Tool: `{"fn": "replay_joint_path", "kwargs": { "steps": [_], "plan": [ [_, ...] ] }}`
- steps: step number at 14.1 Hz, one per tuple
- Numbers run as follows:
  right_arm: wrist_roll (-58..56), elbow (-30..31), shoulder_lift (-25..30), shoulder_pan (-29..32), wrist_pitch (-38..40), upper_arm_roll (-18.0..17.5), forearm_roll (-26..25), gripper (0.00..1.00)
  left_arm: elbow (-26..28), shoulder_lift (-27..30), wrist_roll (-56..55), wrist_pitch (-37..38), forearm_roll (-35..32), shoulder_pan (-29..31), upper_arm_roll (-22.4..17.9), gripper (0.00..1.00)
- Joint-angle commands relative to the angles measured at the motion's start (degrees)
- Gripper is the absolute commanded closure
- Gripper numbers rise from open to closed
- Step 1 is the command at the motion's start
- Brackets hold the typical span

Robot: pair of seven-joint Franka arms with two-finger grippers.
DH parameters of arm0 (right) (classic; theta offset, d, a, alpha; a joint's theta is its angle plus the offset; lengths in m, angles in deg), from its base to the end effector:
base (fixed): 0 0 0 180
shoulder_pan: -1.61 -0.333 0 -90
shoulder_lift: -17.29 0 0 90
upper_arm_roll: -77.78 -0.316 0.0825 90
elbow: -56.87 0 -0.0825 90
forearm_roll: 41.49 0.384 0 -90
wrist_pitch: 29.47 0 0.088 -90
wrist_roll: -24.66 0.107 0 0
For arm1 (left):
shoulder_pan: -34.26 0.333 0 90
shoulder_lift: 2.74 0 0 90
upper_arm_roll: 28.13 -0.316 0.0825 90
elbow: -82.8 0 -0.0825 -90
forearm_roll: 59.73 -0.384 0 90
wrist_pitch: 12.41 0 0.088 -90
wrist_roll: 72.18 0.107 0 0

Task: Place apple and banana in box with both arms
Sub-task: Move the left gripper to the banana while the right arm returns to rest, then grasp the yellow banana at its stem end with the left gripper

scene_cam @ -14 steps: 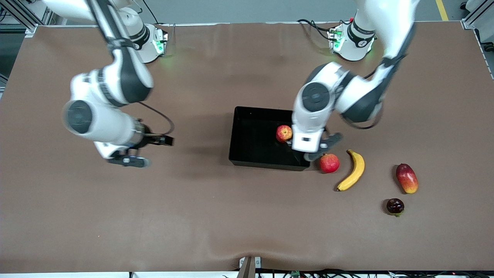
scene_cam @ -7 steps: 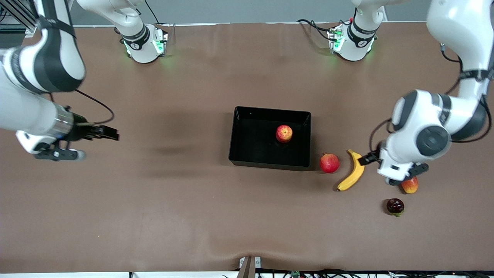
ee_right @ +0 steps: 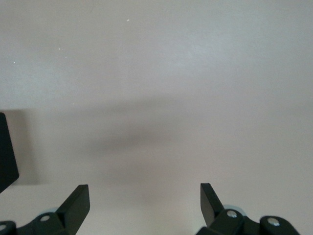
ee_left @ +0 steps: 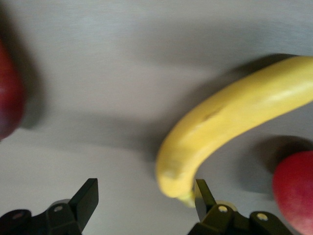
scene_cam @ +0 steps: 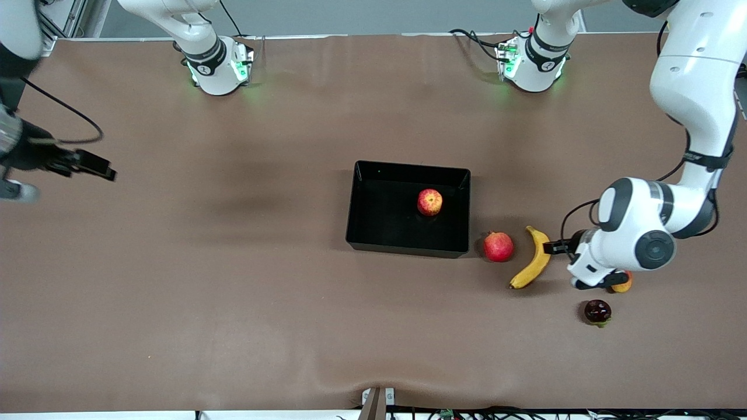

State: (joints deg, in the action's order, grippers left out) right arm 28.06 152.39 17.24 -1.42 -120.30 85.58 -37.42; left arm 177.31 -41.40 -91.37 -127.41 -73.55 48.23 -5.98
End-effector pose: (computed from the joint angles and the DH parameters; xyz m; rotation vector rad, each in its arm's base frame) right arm 0.5506 -0.0384 0.5801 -3.0590 0.2246 0.1256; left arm 0.6522 -0.0541 0.2217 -3.0913 -0.1645 0.4075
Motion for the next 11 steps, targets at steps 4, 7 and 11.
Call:
{"fn": "replay_joint_path", "kwargs": {
  "steps": [4,7,11],
  "plan": [
    [1.0,-4.01,1.19,1.45,3.9,-1.03,-0.91,0.0,0.85,-3.26,5.66,-6.9,-1.12,-0.34,0.26,0.16],
    [1.0,-4.11,1.63,0.66,5.04,-1.38,-1.0,0.0,1.02,-3.44,5.66,-7.79,-1.12,-0.26,0.26,0.92],
    [0.38,-4.11,2.07,2.58,5.14,-4.27,-4.41,0.0,0.67,1.64,6.18,-2.8,-1.12,0.18,0.53,1.0]
  ]
}}
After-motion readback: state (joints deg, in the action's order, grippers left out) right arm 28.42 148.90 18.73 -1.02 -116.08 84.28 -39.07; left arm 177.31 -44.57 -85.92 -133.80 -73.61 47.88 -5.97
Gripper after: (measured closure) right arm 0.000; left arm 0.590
